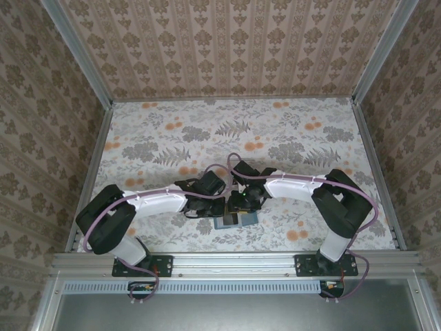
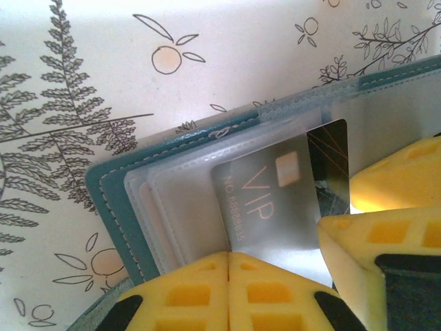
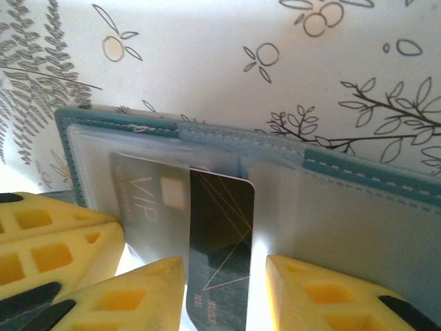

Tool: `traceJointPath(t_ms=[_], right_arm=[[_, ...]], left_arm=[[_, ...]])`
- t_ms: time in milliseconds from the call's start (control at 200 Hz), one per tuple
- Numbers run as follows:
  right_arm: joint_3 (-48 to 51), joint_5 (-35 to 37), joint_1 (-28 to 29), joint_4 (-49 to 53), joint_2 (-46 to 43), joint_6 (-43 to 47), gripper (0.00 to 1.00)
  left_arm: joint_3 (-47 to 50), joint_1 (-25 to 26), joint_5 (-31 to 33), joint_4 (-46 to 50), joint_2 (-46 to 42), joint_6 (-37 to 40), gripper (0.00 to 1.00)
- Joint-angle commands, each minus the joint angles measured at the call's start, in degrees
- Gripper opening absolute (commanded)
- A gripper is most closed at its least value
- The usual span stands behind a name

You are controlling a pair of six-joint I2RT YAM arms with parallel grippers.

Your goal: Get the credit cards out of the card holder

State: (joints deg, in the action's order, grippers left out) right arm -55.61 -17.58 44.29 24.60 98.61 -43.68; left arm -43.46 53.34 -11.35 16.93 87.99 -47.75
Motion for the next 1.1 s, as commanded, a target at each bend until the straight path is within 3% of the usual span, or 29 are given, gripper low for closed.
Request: traceJointPath(t_ms=[0,335,680,1095], right_arm=[[1.18,-0.44,-0.32,0.51,-0.3,0.29,0.37],[6.41,-9.82,-1.59,-10.54,-3.48,-3.78,0.31],[7.05,-8.45,-2.19,-8.94,-7.87,-3.97,0.27],[7.42,-5.99,-2.48,-6.3,-8.63,-2.85,0.09]], left_arm=[[0.42,0.44,1.77,4.91,2.84,1.43,0.07],[-0.43,0.73,1.18,4.84,5.44,1.96,0.06],[-0.92,1.14,1.59,5.68,5.98,2.0,0.06],[-1.65,1.27,2.95,8.35,3.97,2.39,0.05]])
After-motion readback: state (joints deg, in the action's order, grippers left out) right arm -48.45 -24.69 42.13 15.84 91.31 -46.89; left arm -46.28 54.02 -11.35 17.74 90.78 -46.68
